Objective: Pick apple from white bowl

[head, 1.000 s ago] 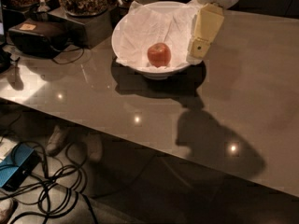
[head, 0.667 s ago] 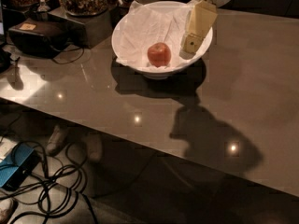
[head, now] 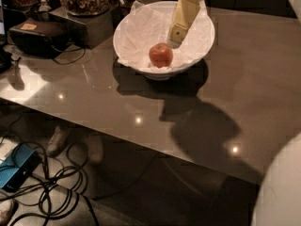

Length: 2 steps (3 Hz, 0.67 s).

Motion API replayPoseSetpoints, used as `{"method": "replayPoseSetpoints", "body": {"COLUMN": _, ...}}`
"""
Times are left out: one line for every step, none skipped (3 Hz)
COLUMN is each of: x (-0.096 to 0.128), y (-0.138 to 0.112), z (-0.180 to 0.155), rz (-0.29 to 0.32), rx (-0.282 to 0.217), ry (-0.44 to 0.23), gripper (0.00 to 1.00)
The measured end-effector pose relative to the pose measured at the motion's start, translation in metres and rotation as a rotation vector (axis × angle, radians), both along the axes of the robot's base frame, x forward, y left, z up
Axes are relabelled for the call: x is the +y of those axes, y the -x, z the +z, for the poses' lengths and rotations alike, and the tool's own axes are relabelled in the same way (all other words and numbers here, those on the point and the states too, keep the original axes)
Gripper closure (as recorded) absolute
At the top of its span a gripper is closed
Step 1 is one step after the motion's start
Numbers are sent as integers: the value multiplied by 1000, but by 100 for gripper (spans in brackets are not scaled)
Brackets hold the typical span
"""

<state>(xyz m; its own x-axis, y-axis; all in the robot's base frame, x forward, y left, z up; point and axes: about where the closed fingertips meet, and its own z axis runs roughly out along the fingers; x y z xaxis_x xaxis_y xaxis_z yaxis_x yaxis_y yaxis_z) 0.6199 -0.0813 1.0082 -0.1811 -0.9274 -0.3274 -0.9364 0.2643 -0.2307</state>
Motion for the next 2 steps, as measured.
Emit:
{"method": "replayPoseSetpoints", "body": {"x": 7, "y": -19, "z": -11, "rz": -9, "rx": 24, "ry": -4, "gripper": 6}}
{"method": "replayPoseSetpoints", "body": {"x": 14, "y": -33, "z": -25, "rz": -17, "rx": 51, "ry": -4, "gripper": 7}}
